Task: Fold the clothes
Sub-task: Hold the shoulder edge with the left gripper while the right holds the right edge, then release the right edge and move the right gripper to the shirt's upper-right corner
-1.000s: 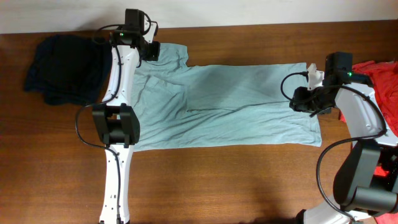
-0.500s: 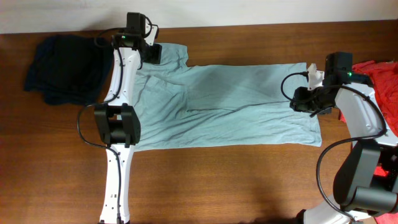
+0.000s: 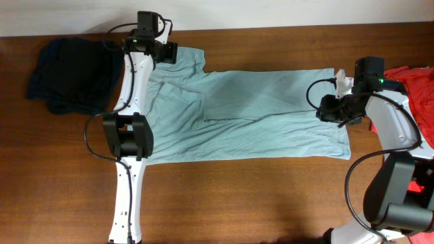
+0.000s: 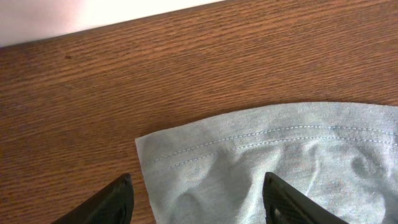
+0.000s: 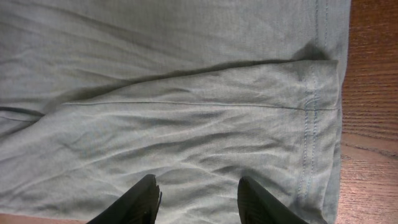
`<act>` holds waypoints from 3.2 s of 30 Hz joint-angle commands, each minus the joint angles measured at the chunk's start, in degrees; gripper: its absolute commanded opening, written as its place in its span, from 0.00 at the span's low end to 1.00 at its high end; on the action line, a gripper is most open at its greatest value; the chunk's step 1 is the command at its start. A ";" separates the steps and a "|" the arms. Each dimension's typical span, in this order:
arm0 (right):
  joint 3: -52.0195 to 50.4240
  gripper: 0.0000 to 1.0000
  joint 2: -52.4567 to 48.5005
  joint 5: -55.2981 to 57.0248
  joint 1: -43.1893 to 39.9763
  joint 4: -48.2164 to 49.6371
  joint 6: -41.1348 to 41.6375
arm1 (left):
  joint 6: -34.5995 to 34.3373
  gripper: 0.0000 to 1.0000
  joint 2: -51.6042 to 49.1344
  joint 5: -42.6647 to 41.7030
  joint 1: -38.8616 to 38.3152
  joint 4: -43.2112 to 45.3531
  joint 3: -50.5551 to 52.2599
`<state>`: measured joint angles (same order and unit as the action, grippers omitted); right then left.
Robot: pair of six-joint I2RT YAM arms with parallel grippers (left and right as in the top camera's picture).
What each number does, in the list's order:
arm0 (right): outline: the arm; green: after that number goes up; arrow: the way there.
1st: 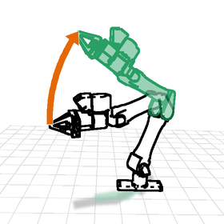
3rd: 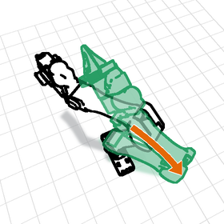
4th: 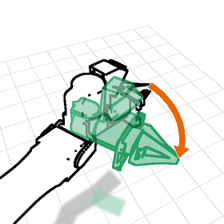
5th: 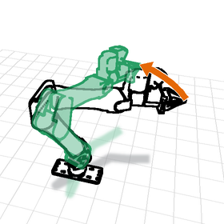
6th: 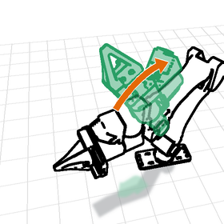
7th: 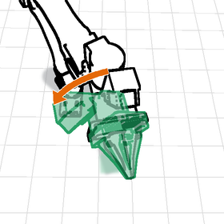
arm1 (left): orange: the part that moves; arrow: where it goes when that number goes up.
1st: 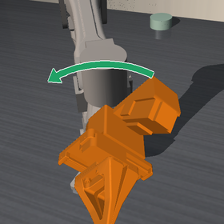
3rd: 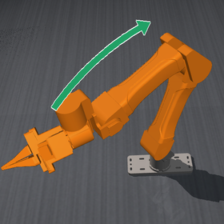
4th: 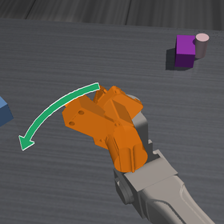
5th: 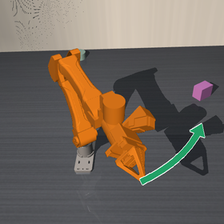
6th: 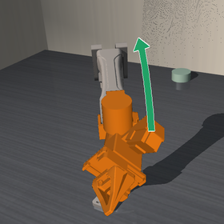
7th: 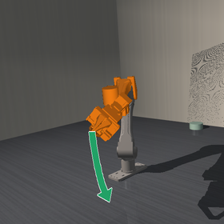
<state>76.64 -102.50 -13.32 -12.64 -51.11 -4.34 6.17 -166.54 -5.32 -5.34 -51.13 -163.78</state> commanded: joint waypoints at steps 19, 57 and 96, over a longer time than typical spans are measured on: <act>-0.26 0.46 -0.20 0.46 0.31 -0.07 0.17 | -2.25 0.43 -5.31 -8.37 0.09 -5.16 -1.11; -0.24 0.64 -13.29 5.29 -1.68 32.30 -9.14 | -2.27 0.01 -4.22 -2.36 0.09 -5.44 -6.27; 0.57 0.60 -27.80 6.21 -1.46 66.16 0.39 | -2.29 0.02 -4.22 -2.36 0.09 -6.82 -6.25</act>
<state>76.38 -129.14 -6.26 -14.31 14.76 -4.67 4.01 -169.31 -8.12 -5.13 -57.71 -168.66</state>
